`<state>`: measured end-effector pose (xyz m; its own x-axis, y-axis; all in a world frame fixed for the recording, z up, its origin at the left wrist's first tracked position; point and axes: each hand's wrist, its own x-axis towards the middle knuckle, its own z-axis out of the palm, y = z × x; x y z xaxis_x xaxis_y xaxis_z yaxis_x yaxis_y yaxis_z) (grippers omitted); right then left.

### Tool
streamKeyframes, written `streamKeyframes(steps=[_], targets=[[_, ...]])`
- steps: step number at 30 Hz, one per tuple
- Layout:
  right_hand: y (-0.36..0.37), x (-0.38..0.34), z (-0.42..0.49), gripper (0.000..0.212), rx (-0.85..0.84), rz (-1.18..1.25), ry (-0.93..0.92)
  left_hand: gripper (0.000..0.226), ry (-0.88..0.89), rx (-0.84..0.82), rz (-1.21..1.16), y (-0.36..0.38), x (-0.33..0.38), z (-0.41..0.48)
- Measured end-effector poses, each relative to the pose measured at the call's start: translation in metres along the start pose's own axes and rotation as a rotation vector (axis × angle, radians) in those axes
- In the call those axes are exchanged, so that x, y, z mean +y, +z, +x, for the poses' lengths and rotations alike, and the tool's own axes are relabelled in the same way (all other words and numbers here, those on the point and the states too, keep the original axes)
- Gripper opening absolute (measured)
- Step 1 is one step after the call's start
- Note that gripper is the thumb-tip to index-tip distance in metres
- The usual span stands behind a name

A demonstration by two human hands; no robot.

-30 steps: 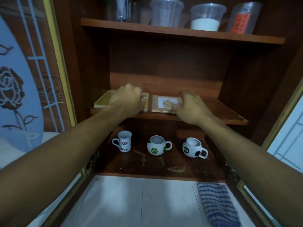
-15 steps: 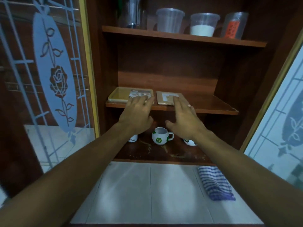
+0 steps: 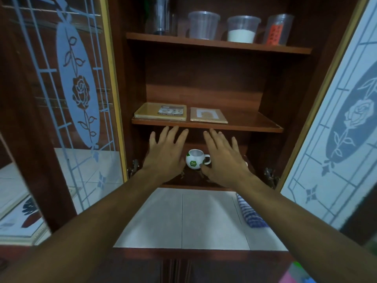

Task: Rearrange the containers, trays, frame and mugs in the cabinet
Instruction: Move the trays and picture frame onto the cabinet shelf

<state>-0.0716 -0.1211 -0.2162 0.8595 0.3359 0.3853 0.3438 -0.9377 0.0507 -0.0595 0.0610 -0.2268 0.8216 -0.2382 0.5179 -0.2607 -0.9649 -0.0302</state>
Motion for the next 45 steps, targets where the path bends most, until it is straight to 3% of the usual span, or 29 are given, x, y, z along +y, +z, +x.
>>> streamKeyframes(steps=[7, 15, 22, 34, 42, 45], targets=[[0.001, -0.018, -0.027, 0.08, 0.054, -0.025, -0.062, 0.077, 0.026, 0.038, -0.062, 0.0, -0.004, -0.035], [0.003, -0.054, -0.052, 0.072, 0.096, 0.062, -0.015, 0.07, 0.114, 0.109, -0.116, -0.009, -0.031, -0.072], [0.001, -0.092, -0.076, 0.073, 0.11, 0.072, 0.007, 0.074, 0.142, 0.072, -0.119, -0.014, -0.048, -0.109], [-0.011, -0.128, -0.132, 0.075, 0.088, 0.122, -0.044, 0.078, 0.124, 0.081, -0.112, -0.043, -0.04, -0.179], [-0.017, -0.164, -0.174, 0.077, 0.028, 0.228, -0.041, 0.081, -0.008, -0.031, -0.138, -0.07, -0.031, -0.24], [-0.016, -0.187, -0.186, 0.078, 0.026, 0.214, -0.078, 0.083, 0.004, 0.001, -0.139, -0.073, -0.043, -0.265]])
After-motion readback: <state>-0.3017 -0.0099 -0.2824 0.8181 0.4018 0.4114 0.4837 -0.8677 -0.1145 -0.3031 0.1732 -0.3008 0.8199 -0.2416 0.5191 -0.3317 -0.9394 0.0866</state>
